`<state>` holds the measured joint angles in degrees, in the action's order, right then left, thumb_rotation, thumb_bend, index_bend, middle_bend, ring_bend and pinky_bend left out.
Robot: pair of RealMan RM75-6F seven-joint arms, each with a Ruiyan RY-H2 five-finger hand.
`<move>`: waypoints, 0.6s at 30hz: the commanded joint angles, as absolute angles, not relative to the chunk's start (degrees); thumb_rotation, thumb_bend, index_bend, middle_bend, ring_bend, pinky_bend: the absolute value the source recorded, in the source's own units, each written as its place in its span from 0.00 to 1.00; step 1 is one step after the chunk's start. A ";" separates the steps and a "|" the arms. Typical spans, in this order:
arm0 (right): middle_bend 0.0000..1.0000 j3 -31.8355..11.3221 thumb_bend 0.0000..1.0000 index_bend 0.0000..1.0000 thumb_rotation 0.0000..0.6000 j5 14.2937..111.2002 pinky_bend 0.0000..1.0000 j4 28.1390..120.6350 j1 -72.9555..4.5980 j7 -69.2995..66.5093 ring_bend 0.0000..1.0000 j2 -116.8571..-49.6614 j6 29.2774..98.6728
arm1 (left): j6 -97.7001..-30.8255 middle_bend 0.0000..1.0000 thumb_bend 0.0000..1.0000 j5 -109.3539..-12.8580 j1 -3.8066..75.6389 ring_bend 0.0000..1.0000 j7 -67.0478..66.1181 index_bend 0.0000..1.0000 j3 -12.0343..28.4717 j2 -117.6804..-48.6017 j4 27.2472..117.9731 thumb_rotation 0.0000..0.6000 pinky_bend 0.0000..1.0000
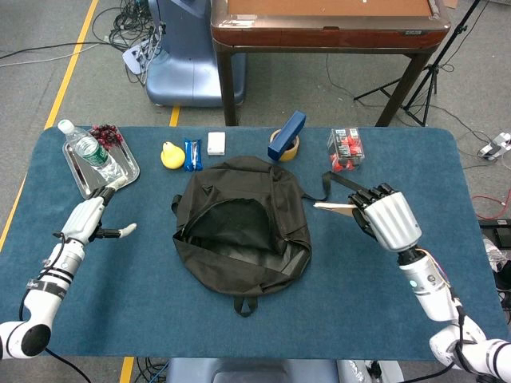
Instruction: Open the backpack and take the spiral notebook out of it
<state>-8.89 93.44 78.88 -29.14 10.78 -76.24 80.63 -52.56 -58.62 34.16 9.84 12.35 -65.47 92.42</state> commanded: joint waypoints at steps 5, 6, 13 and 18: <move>0.67 -9.11 0.62 0.97 1.00 94.14 0.55 67.73 -32.91 14.34 0.61 -84.81 77.81 | -52.50 0.07 0.19 -59.62 33.67 0.05 10.36 0.03 12.36 -65.21 93.21 0.81 0.01; 0.67 -9.43 0.61 0.97 1.00 93.56 0.55 67.06 -33.22 14.29 0.61 -85.81 77.45 | -52.51 0.07 0.19 -59.80 33.64 0.05 10.38 0.03 12.37 -65.15 93.38 0.81 0.01; 0.66 -13.75 0.59 0.97 1.00 89.85 0.55 66.17 -36.49 16.25 0.61 -91.18 76.63 | -52.58 0.07 0.19 -60.70 33.44 0.05 10.28 0.03 12.42 -64.85 94.12 0.81 0.01; 0.58 -13.37 0.52 0.87 1.00 87.54 0.53 69.02 -38.49 21.54 0.55 -93.50 72.00 | -52.77 0.07 0.19 -60.90 33.12 0.05 10.41 0.03 12.49 -64.61 94.52 0.80 0.01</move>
<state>-13.53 88.75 67.60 -37.61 19.62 -92.44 73.87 -52.77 -60.89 33.13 10.39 12.48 -64.61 94.52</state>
